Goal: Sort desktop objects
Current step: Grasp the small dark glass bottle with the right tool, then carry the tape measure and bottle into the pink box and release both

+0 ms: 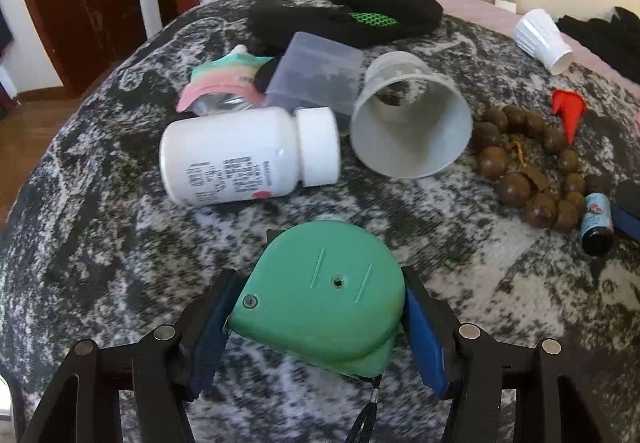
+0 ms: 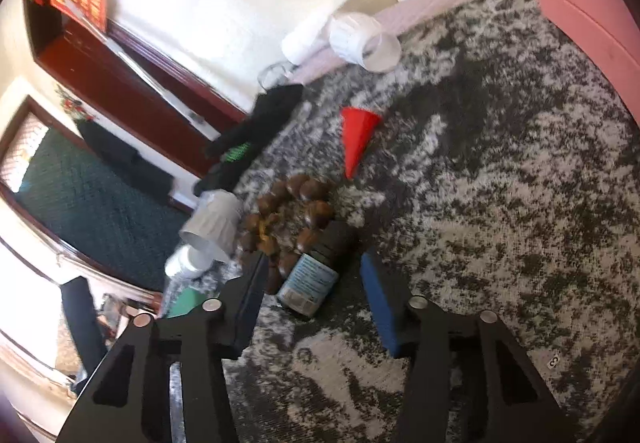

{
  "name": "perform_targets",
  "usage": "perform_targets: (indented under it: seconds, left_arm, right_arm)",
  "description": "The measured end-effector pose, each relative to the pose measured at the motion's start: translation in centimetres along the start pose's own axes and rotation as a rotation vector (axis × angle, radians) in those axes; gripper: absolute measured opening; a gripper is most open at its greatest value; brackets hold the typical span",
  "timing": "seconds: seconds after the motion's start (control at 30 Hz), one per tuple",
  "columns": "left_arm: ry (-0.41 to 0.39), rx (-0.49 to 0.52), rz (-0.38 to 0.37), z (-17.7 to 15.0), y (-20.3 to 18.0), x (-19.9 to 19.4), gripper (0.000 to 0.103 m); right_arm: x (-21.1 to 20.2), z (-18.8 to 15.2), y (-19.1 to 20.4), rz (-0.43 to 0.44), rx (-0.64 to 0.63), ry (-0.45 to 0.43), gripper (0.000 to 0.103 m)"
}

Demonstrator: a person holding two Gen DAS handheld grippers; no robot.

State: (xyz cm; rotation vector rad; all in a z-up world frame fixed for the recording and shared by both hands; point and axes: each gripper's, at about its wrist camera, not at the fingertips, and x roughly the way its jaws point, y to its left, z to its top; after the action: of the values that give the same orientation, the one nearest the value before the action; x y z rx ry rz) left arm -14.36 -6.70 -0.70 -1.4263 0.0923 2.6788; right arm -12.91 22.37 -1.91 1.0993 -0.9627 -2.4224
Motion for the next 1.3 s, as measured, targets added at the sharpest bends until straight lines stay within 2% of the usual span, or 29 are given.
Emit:
perform_targets:
  seconds: [0.17,0.27,0.33,0.57,0.8,1.03,1.13,1.3]
  left_arm:
    - [0.003,0.007,0.003,-0.1,0.1,-0.1,0.066]
    - [0.005,0.008,0.007,-0.1,0.1,-0.1,0.066]
    - [0.005,0.009,0.01,0.0,0.0,-0.1,0.066]
    - [-0.004,0.02,0.022,-0.2,-0.5,-1.3,0.066]
    - [-0.065,0.022,0.008,-0.1,-1.6,-5.2,0.066]
    - [-0.149,0.055,-0.021,0.0,-4.4,-10.0,0.066]
    - [-0.189,0.087,-0.03,-0.1,-6.2,-12.1,0.066]
    - [-0.246,0.121,-0.07,-0.3,-9.5,-15.4,0.066]
  right_arm:
    - [1.1,0.2,0.2,-0.008,0.012,0.027,0.043]
    - [2.0,0.1,0.9,-0.057,-0.023,0.044,0.042]
    - [2.3,-0.1,1.3,-0.085,-0.047,0.036,0.036]
    - [0.6,-0.3,2.4,-0.105,-0.053,-0.027,0.027]
    - [-4.6,-0.5,5.3,-0.086,-0.087,-0.13,0.027]
    - [-10.7,-1.2,8.3,-0.07,-0.115,-0.246,0.027]
    - [-13.9,-1.8,9.6,-0.101,-0.151,-0.305,0.027]
    - [-19.7,-3.2,11.5,-0.212,-0.233,-0.415,0.027]
